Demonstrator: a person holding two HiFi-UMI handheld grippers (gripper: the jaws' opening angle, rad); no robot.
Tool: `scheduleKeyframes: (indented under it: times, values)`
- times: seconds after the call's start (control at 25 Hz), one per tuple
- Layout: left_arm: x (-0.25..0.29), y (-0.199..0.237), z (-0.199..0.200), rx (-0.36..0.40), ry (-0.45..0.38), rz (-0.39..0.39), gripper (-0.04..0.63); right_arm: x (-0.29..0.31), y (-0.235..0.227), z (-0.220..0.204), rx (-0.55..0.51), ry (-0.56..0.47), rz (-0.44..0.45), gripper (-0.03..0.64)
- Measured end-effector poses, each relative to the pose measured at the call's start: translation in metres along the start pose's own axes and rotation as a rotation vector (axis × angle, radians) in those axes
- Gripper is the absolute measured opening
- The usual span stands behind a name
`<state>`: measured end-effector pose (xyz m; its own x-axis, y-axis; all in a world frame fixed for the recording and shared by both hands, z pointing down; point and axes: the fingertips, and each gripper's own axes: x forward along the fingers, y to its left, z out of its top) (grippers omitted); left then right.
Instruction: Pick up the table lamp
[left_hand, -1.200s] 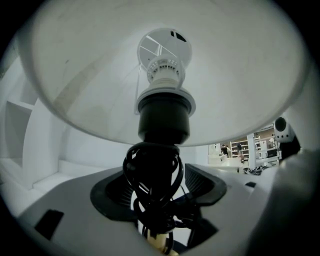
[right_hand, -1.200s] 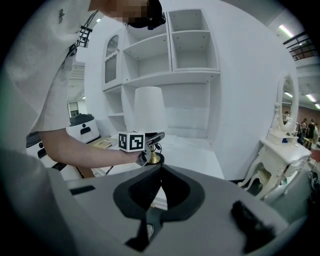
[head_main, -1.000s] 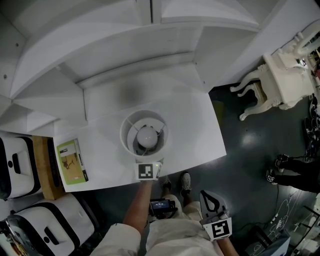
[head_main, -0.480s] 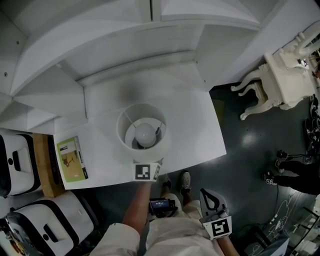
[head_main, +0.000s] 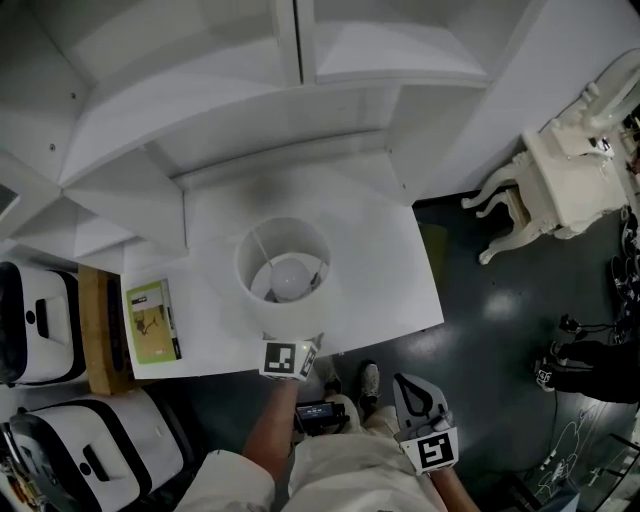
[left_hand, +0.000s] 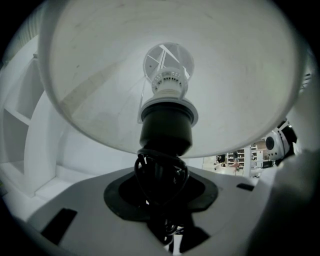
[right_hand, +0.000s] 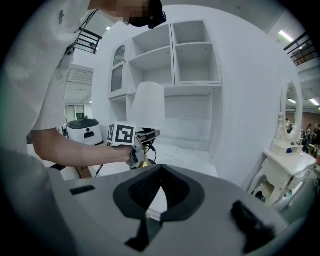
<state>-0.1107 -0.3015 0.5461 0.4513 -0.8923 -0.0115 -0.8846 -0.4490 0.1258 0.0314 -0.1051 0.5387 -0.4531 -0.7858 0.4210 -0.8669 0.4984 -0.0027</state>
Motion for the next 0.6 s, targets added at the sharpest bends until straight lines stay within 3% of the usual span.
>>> scheduleKeyframes:
  times: [0.6]
  values:
    - [-0.041, -0.062, 0.072, 0.014, 0.0, -0.025, 0.163, -0.038, -0.025, 0.035, -0.028, -0.16, 0.03, 0.012]
